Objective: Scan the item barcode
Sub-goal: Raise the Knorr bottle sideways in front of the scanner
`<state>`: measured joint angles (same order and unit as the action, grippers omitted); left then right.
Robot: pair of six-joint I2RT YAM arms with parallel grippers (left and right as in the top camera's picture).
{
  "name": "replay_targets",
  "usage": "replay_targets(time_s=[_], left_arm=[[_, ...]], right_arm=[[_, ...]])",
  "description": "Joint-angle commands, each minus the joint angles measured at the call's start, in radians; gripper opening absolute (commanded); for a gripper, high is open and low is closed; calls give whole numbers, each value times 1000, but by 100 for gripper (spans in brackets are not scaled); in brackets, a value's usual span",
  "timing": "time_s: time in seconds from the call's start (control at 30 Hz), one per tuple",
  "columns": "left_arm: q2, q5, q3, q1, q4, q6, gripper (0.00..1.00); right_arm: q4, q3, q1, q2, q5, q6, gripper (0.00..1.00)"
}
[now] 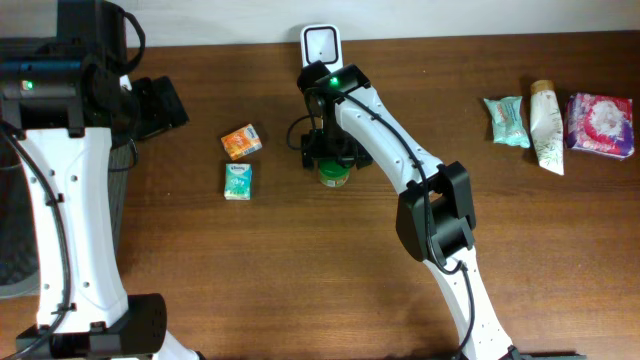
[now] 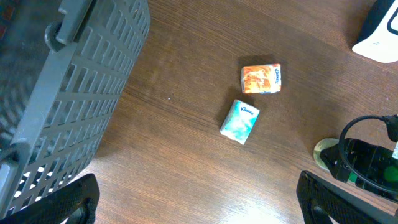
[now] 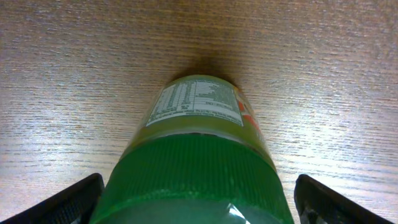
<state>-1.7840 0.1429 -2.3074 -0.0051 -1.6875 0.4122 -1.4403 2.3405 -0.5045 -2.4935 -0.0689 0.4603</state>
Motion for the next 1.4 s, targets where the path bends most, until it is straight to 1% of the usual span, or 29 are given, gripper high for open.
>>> replay_targets(time_s=[0.0,0.03,0.1,0.23,0.37,0.4,0.47,0.57,0.63,0.73,0.77,0.8,0.87,0.9,0.97,1.0,1.03,1.17,1.37], left_arm=[[15,4,-3,2,-1,6,99],[15,4,-3,2,-1,6,99],[15,4,-3,2,-1,6,99],[15,4,-3,2,-1,6,99],[15,4,-3,2,-1,6,99],[15,4,-3,2,-1,6,99],[15,4,-3,2,-1,6,99],[15,4,-3,2,0,6,99],[15,4,-3,2,-1,6,99],[16,4,-3,2,-1,6,99],[15,4,-3,2,0,6,99],[15,4,-3,2,-1,6,99],[15,4,-3,2,0,6,99],[15,4,-3,2,-1,6,99],[15,4,-3,2,-1,6,99],[15,4,-3,2,-1,6,99],[15,4,-3,2,0,6,99],[15,4,-3,2,-1,6,99],[15,4,-3,2,-1,6,99]], right_arm=[[7,23,4,-10,31,117,88],[12,23,4,-10,40,183,85],[15,23,4,-11,60,311,83],[-5,21,4,-12,55,420,80],[-2,21,3,-15,54,406,81],[-3,21,3,-15,54,405,78],[-5,21,2,-15,25,390,67],[-13,21,2,-15,1,383,59],[-23,22,10,-10,-37,372,58],[-23,22,62,2,-205,301,58],[-30,22,98,2,-326,249,55],[-44,22,126,2,-400,241,55],[-63,22,190,2,-640,183,55],[-65,22,230,2,-809,171,55],[-64,22,291,2,-1113,172,55],[-63,22,311,2,-1235,174,56],[-63,22,323,2,-1314,188,56],[-62,22,335,2,-1444,336,56],[-62,22,335,2,-1437,341,56]])
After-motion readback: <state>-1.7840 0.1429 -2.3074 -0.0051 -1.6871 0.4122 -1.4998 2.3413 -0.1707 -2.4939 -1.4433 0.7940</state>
